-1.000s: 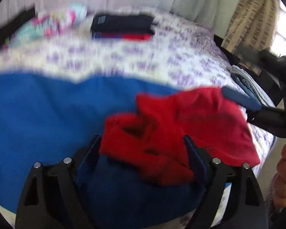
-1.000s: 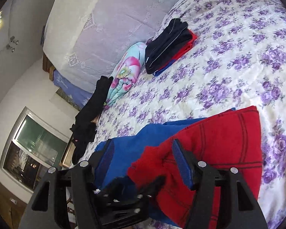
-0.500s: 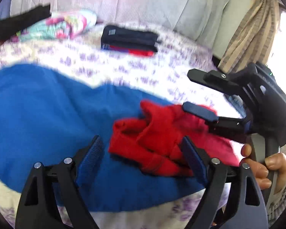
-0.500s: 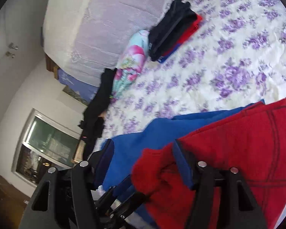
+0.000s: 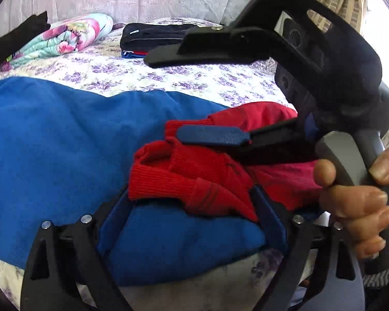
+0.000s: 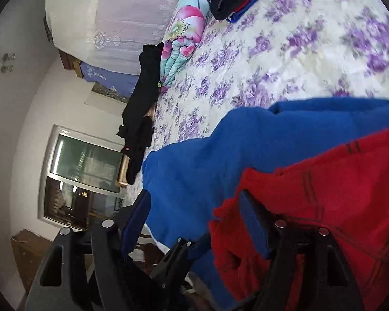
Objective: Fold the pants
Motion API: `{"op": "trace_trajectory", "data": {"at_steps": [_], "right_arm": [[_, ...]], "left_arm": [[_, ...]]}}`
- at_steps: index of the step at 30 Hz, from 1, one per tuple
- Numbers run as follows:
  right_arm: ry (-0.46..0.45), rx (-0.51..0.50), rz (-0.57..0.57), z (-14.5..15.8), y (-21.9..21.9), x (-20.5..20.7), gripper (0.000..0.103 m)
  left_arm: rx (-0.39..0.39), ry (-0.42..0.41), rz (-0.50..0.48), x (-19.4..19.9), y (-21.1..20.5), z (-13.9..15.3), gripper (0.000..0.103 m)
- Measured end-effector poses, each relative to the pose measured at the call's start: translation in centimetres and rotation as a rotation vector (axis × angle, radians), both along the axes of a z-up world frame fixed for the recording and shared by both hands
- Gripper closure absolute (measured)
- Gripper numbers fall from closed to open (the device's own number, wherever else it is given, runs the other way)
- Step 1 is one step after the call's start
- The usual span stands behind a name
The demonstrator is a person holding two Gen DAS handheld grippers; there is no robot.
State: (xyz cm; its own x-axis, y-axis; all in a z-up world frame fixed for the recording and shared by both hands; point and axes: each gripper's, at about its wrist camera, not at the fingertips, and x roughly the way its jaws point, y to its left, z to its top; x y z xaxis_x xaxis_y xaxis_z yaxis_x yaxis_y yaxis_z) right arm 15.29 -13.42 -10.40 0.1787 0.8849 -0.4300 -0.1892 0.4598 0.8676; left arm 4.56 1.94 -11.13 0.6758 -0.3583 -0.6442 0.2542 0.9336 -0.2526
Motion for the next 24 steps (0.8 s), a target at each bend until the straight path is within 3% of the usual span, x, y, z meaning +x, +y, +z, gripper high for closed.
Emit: {"op": "trace_trajectory", "data": {"at_steps": [4, 7, 9, 12, 15, 20, 24], "right_arm": [[-0.022, 0.052, -0.001, 1.2, -0.7, -1.1, 0.031], [-0.036, 0.101, 0.042, 1.9, -1.6, -2.5, 0.03], [-0.01, 0.122, 0.044, 1.5, -2.1, -3.1, 0.029], [0.03, 0.082, 0.04, -0.6, -1.9, -3.0, 0.029], [0.003, 0.046, 0.045, -0.4, -1.4, -3.3, 0.03], [-0.113, 0.088, -0.031, 2.9, -4.6, -5.5, 0.028], [-0.12, 0.026, -0.074, 2.4, -7.0, -6.0, 0.014]], "left_arm": [[-0.107, -0.018, 0.013, -1.8, 1.4, 1.8, 0.016], [-0.109, -0.052, 0.004, -2.4, 1.3, 2.6, 0.015], [-0.065, -0.038, 0.022, -1.7, 1.0, 2.2, 0.015], [0.009, 0.053, 0.042, 0.3, 0.7, 0.0, 0.013], [0.119, -0.017, 0.043, -0.8, -0.5, 0.2, 0.013], [-0.013, -0.011, 0.06, -1.9, 2.1, 1.8, 0.014], [-0.069, -0.011, 0.181, -3.9, 7.1, 2.5, 0.014]]}}
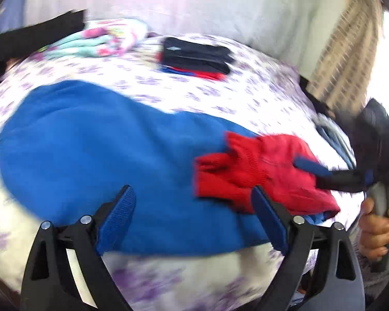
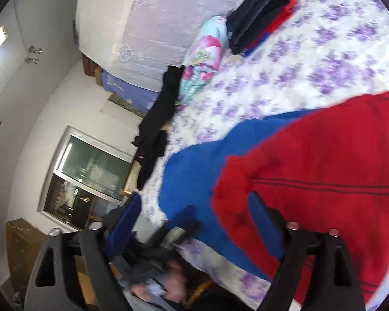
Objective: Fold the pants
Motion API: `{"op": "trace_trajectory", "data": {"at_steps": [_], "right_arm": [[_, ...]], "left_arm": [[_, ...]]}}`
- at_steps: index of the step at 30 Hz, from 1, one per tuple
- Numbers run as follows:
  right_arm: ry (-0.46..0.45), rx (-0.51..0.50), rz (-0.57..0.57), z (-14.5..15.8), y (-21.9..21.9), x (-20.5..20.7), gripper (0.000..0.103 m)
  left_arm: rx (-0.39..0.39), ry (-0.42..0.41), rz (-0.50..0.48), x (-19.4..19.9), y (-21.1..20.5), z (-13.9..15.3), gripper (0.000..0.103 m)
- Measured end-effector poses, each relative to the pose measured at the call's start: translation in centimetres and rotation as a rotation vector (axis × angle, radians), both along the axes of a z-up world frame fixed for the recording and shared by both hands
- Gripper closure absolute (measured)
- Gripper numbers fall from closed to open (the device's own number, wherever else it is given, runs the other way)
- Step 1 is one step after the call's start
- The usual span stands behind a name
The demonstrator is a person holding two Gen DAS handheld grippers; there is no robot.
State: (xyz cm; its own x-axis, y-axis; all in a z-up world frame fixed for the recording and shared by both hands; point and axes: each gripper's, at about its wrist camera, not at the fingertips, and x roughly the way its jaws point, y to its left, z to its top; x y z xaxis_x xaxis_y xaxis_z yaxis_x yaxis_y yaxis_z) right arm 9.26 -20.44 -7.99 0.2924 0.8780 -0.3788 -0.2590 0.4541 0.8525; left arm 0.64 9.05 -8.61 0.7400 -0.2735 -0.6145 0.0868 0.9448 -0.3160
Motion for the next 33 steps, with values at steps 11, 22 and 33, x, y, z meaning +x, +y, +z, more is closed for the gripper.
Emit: {"op": "trace_trajectory", "data": {"at_steps": [11, 22, 33], "right_arm": [[-0.065, -0.098, 0.049, 0.1, 3.8, 0.0, 0.019], [-0.141, -0.264, 0.061, -1.2, 6.5, -0.9, 0.019], [-0.202, -0.277, 0.077, -1.2, 6.4, -1.7, 0.014]], "left_arm": [[-0.257, 0.099, 0.242, -3.8, 12.9, -1.6, 0.014], [-0.364, 0.066, 0.242, 3.2, 15.4, -2.0, 0.015], [-0.437, 0.034, 0.237, 4.0, 15.5, -1.4, 0.062]]}}
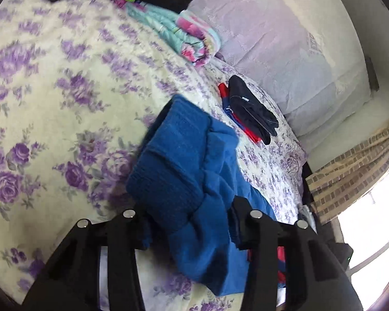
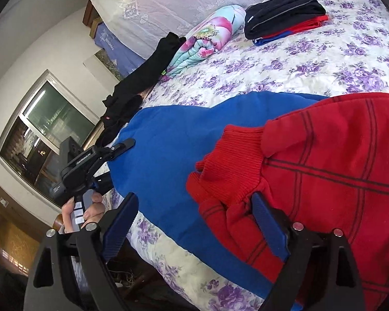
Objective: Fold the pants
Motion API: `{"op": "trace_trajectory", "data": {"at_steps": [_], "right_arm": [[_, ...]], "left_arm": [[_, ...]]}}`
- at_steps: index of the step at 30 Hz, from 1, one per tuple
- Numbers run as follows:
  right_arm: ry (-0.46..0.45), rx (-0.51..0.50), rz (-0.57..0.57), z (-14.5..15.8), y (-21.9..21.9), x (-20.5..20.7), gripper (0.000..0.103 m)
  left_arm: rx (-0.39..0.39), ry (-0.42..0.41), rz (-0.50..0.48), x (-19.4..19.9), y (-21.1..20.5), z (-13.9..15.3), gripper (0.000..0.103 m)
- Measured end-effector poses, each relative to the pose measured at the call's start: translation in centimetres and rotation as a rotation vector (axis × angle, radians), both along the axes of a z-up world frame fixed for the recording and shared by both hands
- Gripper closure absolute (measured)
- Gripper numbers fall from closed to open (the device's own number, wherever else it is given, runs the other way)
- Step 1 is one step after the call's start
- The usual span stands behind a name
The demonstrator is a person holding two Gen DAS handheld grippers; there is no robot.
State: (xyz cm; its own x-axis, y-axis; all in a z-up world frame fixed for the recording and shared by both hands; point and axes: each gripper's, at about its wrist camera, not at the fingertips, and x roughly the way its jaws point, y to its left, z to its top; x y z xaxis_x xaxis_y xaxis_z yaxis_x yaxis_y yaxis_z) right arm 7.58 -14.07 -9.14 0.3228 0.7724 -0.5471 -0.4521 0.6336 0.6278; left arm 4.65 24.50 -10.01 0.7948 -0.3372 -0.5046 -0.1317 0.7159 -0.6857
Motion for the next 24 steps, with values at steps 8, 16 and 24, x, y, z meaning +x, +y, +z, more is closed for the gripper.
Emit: {"op": "trace_trajectory", "data": {"at_steps": [8, 16, 24], "right_arm": [[0.098, 0.189, 0.028, 0.1, -2.4, 0.5, 0.013], [-0.025, 0.26, -0.189, 3.0, -10.9, -1.5, 0.015], [0.022, 0.358, -0.462, 0.7, -21.4, -4.3, 0.012]], "left_arm": [[0.314, -0.17, -0.091, -1.7, -7.1, 8.3, 0.062], [0.498, -0.281, -0.305, -1.2, -18.3, 12.0, 0.063], [0.73, -0.314, -0.52, -1.0, -33.3, 7.5, 0.065]]}}
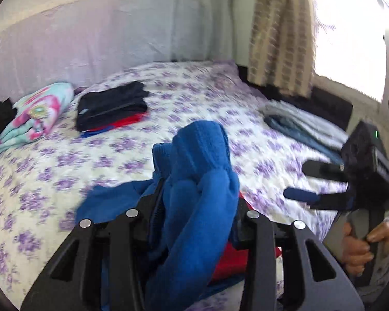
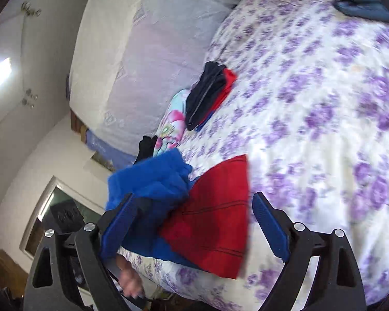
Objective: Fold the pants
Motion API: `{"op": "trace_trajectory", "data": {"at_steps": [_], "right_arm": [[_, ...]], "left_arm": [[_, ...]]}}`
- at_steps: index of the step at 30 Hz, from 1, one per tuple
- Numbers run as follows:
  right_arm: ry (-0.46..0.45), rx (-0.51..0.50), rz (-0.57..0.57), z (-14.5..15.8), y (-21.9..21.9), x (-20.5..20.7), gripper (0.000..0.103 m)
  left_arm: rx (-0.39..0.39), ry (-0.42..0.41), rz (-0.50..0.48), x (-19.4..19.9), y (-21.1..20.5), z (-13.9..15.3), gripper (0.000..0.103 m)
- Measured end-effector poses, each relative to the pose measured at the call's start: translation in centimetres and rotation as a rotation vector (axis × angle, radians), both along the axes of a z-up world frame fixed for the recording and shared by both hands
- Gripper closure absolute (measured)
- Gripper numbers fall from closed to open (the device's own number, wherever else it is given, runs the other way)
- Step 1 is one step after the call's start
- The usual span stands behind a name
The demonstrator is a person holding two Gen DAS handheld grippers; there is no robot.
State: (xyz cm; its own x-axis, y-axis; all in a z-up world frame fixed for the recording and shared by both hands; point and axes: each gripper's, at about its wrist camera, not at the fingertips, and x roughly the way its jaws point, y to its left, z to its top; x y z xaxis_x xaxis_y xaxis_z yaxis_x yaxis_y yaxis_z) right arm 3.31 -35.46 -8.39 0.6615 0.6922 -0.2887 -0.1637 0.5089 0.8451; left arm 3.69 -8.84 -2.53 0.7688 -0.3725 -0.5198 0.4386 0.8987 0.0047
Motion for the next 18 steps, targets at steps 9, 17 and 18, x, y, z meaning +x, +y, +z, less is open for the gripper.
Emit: {"op": "trace_trajectory", "data": {"at_steps": [9, 17, 18], "right_arm": [[0.014, 0.076, -0.002, -1.1, -1.8, 0.5, 0.012], [-0.071, 0.193, 0.212, 4.4, 1.8, 3.3, 0.012], [-0.081, 0.187, 0.243, 5.2, 2.6, 3.4, 0.012]], "left_arm": [[0.266, -0.151, -0.109, -4.5, -6.8, -6.7, 0.053], [0.251, -0.18, -0.24, -6.6, -7.0, -7.1, 0.015], [0.24, -0.176, -0.24, -6.6, -6.7, -6.9, 0.015]]}}
